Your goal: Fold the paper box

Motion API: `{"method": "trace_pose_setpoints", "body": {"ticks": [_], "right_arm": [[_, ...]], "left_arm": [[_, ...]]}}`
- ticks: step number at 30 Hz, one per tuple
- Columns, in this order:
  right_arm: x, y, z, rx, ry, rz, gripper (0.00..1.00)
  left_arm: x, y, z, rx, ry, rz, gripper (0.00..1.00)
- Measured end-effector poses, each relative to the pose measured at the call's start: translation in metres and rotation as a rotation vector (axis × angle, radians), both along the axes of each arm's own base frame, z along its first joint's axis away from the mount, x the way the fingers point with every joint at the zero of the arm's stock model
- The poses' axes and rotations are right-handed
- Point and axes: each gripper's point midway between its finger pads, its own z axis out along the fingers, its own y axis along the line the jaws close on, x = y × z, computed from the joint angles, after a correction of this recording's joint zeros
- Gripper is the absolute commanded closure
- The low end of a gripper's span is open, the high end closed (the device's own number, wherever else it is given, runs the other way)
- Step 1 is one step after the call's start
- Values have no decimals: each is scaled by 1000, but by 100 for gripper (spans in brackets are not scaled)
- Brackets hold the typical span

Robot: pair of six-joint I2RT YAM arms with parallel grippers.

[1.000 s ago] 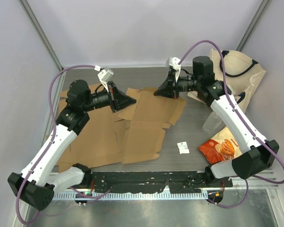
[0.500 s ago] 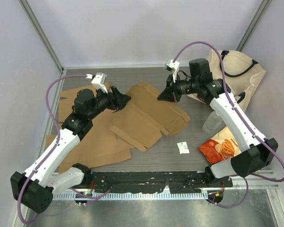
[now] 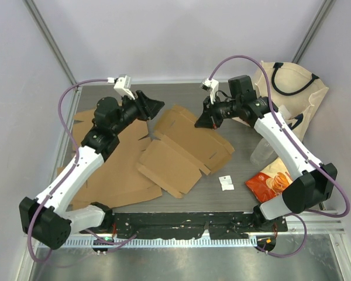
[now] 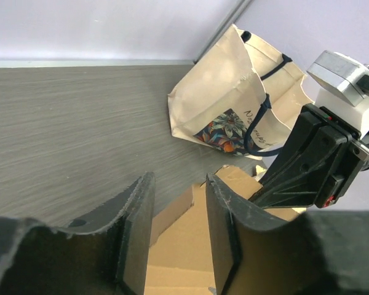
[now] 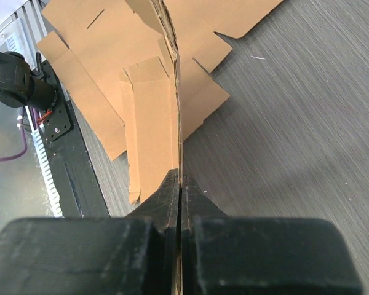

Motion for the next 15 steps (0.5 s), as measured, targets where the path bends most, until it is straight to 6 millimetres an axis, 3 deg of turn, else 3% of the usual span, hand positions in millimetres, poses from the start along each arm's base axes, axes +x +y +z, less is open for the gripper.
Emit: {"method": "trace_pose_setpoints", "body": {"ticks": [5,9,15], "right_arm": [[1,-1,-3,-10,3,-10,99],[2,-2,-3,-15,1,-17,99],[3,-3,-4,-18,7,-31,99]], "left_arm": [[18,-17,-6,17,29,-43,70],[25,-32,-11,34,40,-100,71],[2,-67,-21,119,4,-227,76]]}}
